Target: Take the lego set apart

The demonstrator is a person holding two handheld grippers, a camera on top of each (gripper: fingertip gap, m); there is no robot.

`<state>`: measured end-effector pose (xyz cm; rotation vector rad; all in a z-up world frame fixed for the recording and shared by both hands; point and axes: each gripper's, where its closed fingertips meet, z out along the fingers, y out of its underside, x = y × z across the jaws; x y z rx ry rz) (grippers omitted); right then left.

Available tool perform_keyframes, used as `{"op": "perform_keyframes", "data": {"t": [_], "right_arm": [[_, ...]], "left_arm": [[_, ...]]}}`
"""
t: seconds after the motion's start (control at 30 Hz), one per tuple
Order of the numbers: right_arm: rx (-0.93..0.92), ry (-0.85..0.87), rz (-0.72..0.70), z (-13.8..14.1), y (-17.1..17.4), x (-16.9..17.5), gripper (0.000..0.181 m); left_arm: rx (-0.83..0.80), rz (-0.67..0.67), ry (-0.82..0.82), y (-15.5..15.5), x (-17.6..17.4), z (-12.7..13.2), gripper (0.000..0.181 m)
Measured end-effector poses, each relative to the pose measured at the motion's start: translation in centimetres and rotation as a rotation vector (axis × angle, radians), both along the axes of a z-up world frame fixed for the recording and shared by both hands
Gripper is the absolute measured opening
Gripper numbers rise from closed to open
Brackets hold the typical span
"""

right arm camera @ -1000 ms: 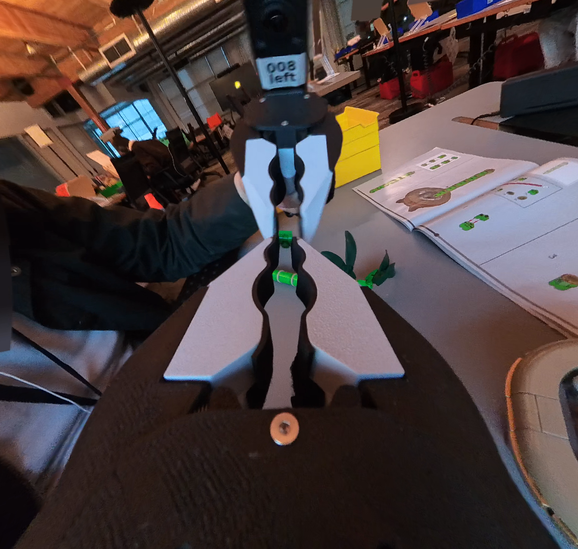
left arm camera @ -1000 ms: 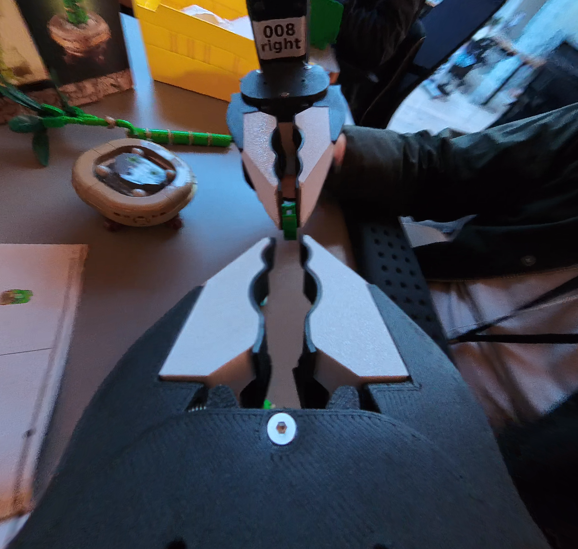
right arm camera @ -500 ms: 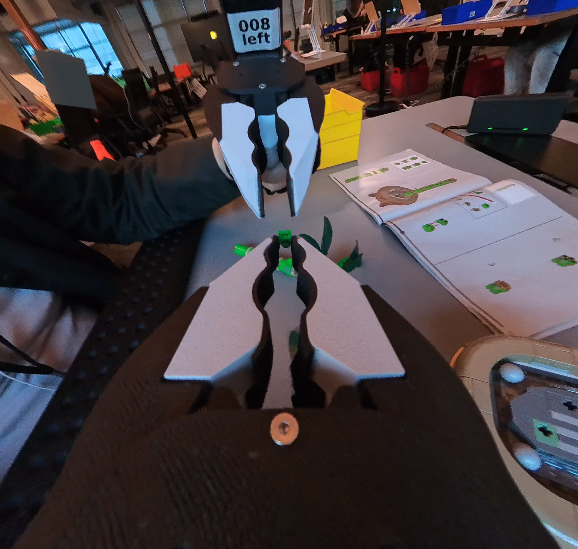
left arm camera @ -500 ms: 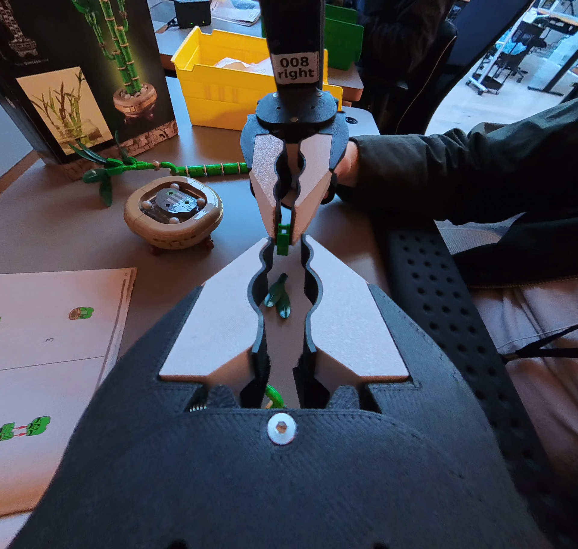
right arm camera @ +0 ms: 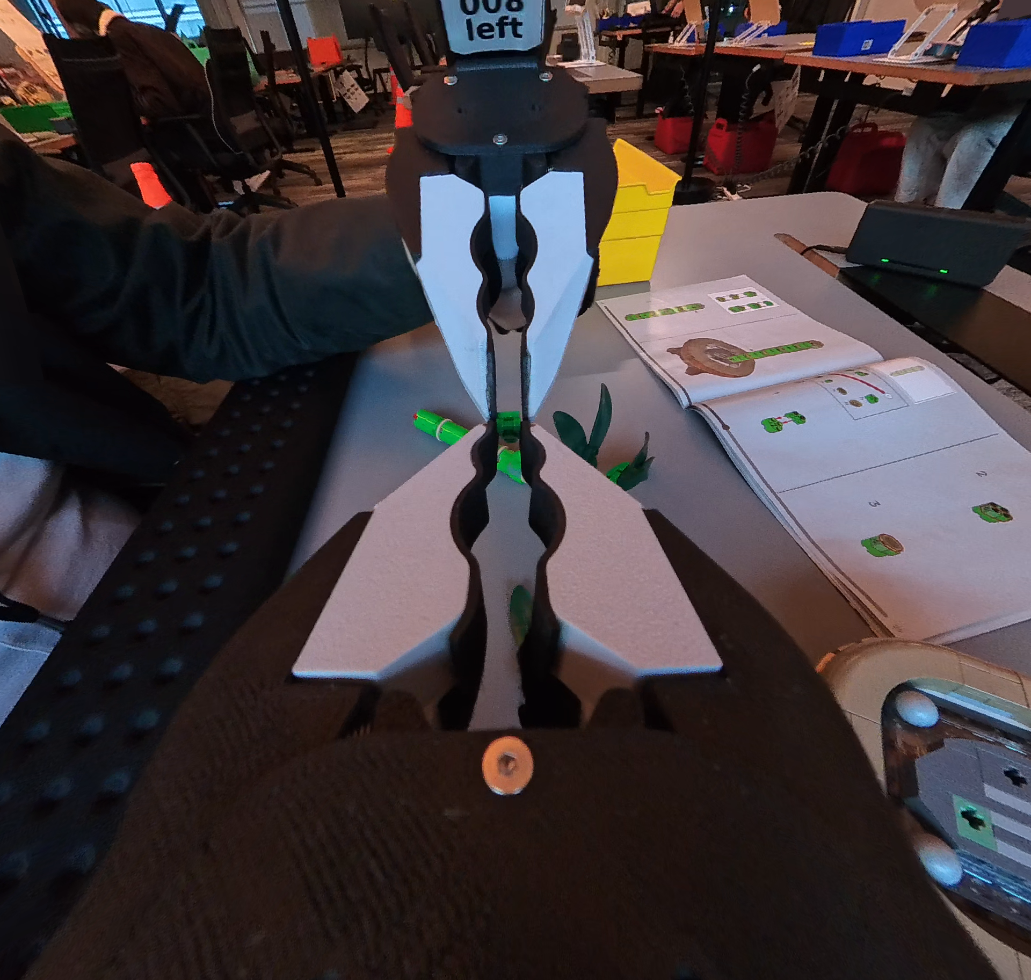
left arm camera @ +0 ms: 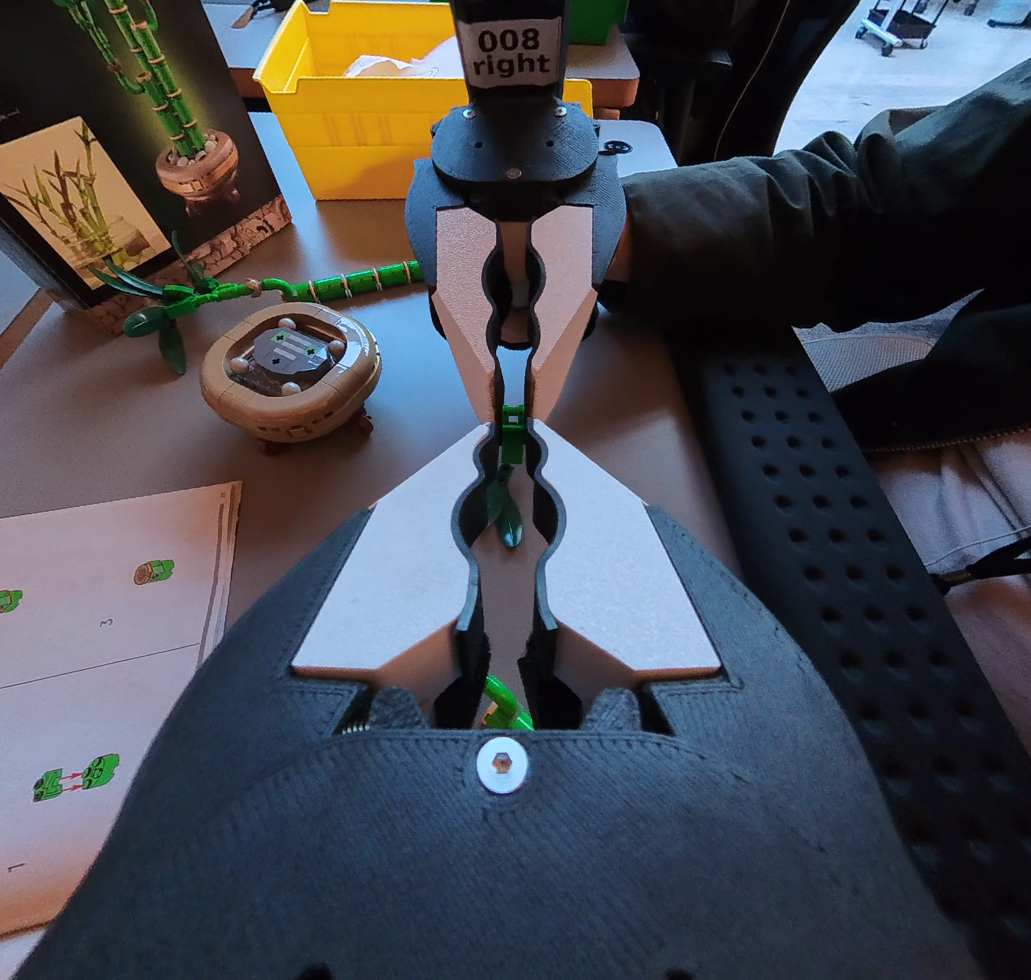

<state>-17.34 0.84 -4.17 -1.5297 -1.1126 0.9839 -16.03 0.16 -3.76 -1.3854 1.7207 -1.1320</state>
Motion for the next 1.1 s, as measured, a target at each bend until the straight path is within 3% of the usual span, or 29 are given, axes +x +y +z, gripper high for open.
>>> {"op": "perform_keyframes", "data": {"t": [0.27, 0.47, 0.7, 1.1], "right_arm": [[-0.040, 0.050, -0.007, 0.3, 0.3, 0.2, 0.015], [-0.032, 0.051, -0.008, 0.5, 0.3, 0.3, 0.006], [-0.022, 0.062, 0.006, 1.5, -0.1, 0.5, 0.007], [-0.035, 0.015, 0.020, 0.9, -0.3, 0.6, 0.007]], "left_arm": [[0.039, 0.013, 0.009, 0.2, 0.0, 0.0, 0.006], [0.014, 0.012, 0.018, 0.3, 0.0, -0.2, 0.006], [-0.008, -0.008, -0.021, 0.0, 0.1, 0.9, 0.006], [0.014, -0.029, 0.007, -0.2, -0.1, 0.7, 0.005]]}}
